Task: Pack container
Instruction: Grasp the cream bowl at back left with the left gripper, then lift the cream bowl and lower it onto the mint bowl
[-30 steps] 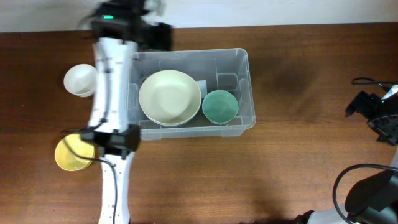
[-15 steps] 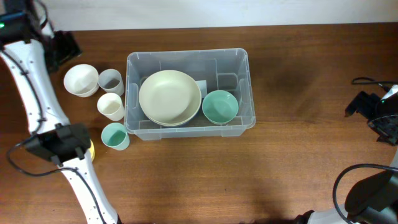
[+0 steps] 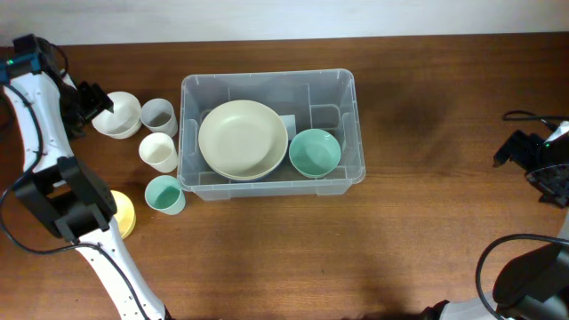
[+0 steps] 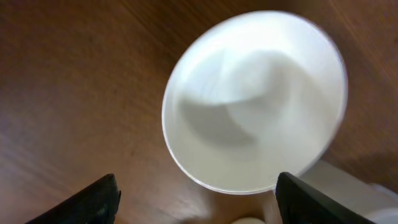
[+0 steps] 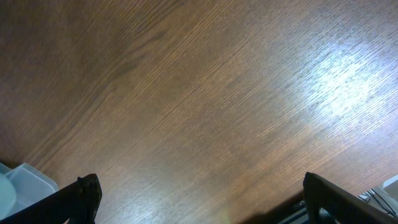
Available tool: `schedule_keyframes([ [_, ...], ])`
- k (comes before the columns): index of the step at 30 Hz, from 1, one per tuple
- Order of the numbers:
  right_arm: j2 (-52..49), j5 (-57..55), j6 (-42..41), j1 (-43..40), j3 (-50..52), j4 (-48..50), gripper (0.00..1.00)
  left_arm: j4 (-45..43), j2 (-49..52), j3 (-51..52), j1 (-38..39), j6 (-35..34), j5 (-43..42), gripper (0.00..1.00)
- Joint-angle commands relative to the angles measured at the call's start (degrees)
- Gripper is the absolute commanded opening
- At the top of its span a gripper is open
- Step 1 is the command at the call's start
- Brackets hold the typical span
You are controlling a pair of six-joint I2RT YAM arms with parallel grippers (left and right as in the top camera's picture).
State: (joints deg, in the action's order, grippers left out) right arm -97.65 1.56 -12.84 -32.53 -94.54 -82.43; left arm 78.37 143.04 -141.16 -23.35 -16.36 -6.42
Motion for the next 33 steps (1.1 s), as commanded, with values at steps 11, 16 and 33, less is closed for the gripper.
schedule_keyframes([
  [11,0.7,-0.1,0.4,-0.1,0.1,0.0,0.99,-10.4,-0.5,12.3,-0.1,-0.6,0.2,0.82],
  [16,0.7,-0.1,0.4,-0.1,0.1,0.0,0.99,-11.3,-0.5,12.7,-0.1,-0.5,0.3,0.8],
  [33,0.7,-0.1,0.4,-0.1,0.1,0.0,0.99,-12.8,-0.2,13.7,-0.1,-0.5,0.5,0.02],
])
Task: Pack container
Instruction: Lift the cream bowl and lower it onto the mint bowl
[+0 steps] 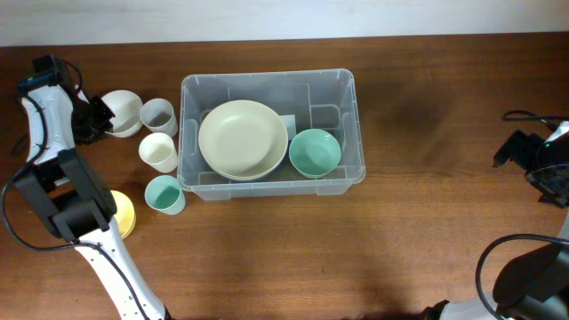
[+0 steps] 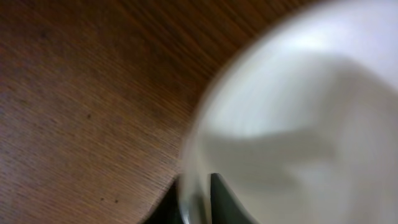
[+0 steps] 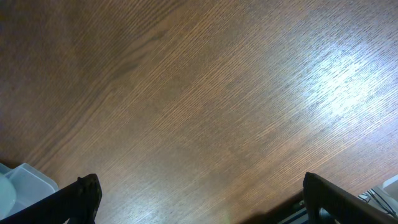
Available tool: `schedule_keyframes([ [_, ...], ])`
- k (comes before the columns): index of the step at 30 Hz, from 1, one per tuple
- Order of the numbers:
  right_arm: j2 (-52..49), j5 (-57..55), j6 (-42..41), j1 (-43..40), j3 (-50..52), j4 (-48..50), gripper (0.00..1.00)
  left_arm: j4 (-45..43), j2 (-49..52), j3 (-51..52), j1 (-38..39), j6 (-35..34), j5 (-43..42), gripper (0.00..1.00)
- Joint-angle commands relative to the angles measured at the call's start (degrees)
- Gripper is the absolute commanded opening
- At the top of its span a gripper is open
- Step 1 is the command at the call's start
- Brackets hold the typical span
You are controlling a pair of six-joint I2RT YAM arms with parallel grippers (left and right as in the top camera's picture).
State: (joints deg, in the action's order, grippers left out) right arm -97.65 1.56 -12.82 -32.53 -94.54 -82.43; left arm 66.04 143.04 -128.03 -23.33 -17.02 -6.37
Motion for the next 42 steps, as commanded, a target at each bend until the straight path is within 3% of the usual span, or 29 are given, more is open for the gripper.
schedule_keyframes([
  [1,0.7,-0.1,0.4,-0.1,0.1,0.0,0.99,-0.8,-0.2,0.5,-0.1,0.1,0.9,0.01],
  [9,0.7,-0.1,0.4,-0.1,0.1,0.0,0.99,0.4,-0.3,-5.7,-2.0,0.1,1.7,0.01],
  [17,0.7,-0.1,0.4,-0.1,0.1,0.0,0.99,9.4,-0.4,-26.3,-5.8,-0.1,0.7,0.01],
  [22,0.7,-0.1,0.4,-0.1,0.1,0.0,0.99,14.7,-1.0,-41.3,-5.9,0.3,-8.1,0.01],
  [26,0.7,-0.1,0.4,-0.1,0.1,0.0,0.99,19.1,-2.4,-52.0,-3.6,5.6,-19.5,0.01],
  [29,0.7,-0.1,0.4,-0.1,0.1,0.0,0.99,22.3,-6.3,-51.7,0.5,11.0,-24.4,0.01],
  [34,0.7,-0.1,0.4,-0.1,0.1,0.0,0.99,30.7,-8.7,-51.5,12.3,19.1,-24.9,0.01],
  [42,0.7,-0.1,0.4,-0.1,0.1,0.0,0.99,29.6,-8.5,-43.1,33.1,19.5,-17.7,0.01],
])
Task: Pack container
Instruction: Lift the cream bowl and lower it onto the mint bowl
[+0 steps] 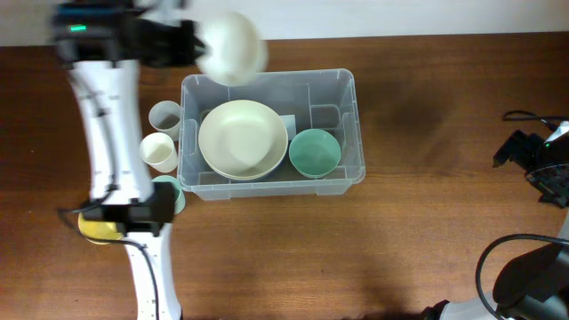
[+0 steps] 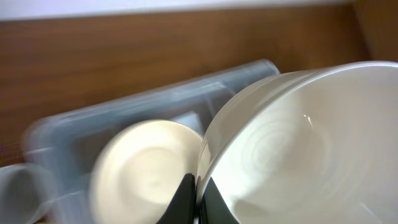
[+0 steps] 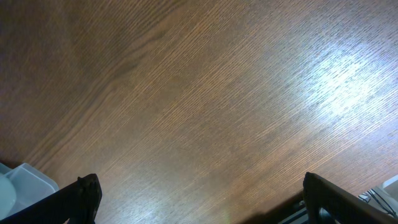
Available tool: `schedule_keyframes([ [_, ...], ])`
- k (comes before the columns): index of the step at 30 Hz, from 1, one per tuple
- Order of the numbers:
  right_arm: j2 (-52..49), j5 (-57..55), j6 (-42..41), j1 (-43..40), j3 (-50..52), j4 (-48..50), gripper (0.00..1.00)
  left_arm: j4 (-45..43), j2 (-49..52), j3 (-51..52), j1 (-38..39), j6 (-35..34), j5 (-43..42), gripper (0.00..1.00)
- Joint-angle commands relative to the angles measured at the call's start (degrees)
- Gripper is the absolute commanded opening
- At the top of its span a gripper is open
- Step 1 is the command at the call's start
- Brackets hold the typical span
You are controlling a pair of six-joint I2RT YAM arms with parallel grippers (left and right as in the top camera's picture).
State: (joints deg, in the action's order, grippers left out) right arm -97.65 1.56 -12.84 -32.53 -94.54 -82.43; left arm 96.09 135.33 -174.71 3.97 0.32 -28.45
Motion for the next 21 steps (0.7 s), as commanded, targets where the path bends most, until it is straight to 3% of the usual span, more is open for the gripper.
schedule_keyframes([
  [1,0.7,-0.1,0.4,-0.1,0.1,0.0,0.99,-0.5,-0.8,5.1,7.8,2.2,6.9,0.01],
  [4,0.7,-0.1,0.4,-0.1,0.1,0.0,0.99,-0.4,-0.8,10.1,13.0,2.1,11.7,0.01],
  [9,0.7,-0.1,0.4,-0.1,0.1,0.0,0.99,-4.0,-0.8,20.7,18.7,1.5,12.0,0.01],
  [21,0.7,-0.1,0.4,-0.1,0.1,0.0,0.99,-13.2,-0.8,40.0,20.1,1.2,11.8,0.01],
])
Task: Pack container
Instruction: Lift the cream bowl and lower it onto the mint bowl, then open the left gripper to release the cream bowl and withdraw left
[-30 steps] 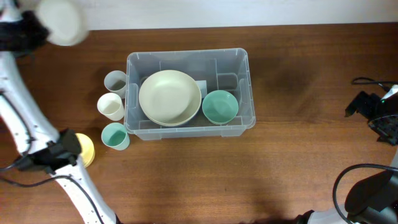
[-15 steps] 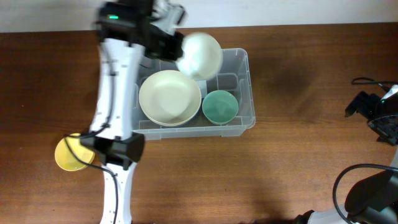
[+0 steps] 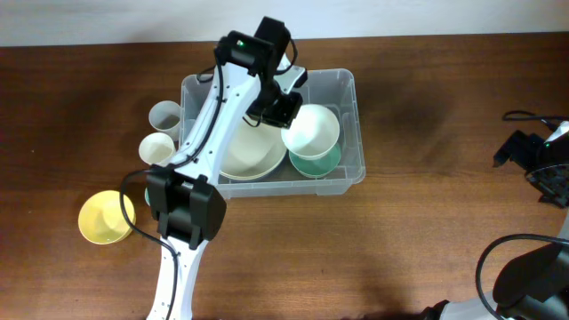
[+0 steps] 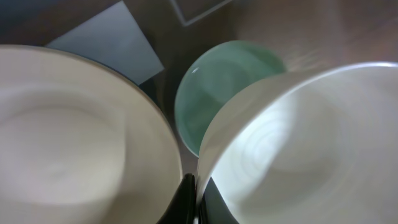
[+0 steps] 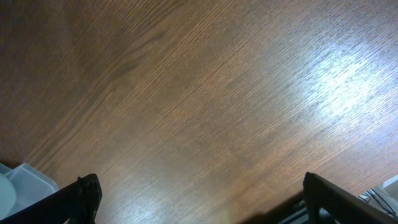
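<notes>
My left gripper [image 3: 286, 108] is shut on the rim of a white bowl [image 3: 312, 130], holding it inside the clear plastic container [image 3: 349, 82], right over the green bowl [image 3: 316, 162]. In the left wrist view the white bowl [image 4: 298, 143] fills the right side, the green bowl [image 4: 221, 87] sits behind it and the large cream bowl [image 4: 74, 137] lies to the left. The cream bowl [image 3: 244, 158] occupies the container's left half. My right gripper [image 5: 199, 199] hangs open over bare wood at the far right.
Left of the container stand a grey cup [image 3: 164, 115] and a white cup [image 3: 157, 150]. A yellow bowl [image 3: 105, 217] sits near the front left. The left arm [image 3: 209, 124] stretches across the container's left side. Cables lie at the right edge [image 3: 524, 116].
My left gripper has carried the white bowl from above the container's back left corner down into the container, over the green bowl. The right arm has not moved.
My left gripper first hovered open over the white bowl at the table's far left. It then closed on the bowl's rim there. Later it held the bowl raised above the container's back edge, and now holds it inside the container above the green bowl.
</notes>
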Available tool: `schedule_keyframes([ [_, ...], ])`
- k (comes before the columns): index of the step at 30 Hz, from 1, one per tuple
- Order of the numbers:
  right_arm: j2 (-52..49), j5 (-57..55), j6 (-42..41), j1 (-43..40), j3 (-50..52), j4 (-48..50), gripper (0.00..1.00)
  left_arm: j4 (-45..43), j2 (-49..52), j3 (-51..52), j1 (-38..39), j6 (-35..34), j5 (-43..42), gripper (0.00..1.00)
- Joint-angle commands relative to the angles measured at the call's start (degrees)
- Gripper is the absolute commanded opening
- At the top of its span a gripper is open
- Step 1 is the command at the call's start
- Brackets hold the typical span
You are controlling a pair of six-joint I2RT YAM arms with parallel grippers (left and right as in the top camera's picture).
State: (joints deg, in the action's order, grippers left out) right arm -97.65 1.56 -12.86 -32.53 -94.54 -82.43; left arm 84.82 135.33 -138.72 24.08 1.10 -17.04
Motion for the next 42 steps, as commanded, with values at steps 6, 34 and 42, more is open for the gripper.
schedule_keyframes([
  [6,0.7,-0.1,0.4,-0.1,0.1,0.0,0.99,-7.3,-0.7,10.8,0.0,0.5,-0.1,0.01],
  [34,0.7,-0.1,0.4,-0.1,0.1,0.0,0.99,-11.3,-0.7,11.3,3.1,-1.5,4.8,0.03],
  [42,0.7,-0.1,0.4,-0.1,0.1,0.0,0.99,-11.7,-0.4,11.3,3.1,-1.5,4.9,0.03],
])
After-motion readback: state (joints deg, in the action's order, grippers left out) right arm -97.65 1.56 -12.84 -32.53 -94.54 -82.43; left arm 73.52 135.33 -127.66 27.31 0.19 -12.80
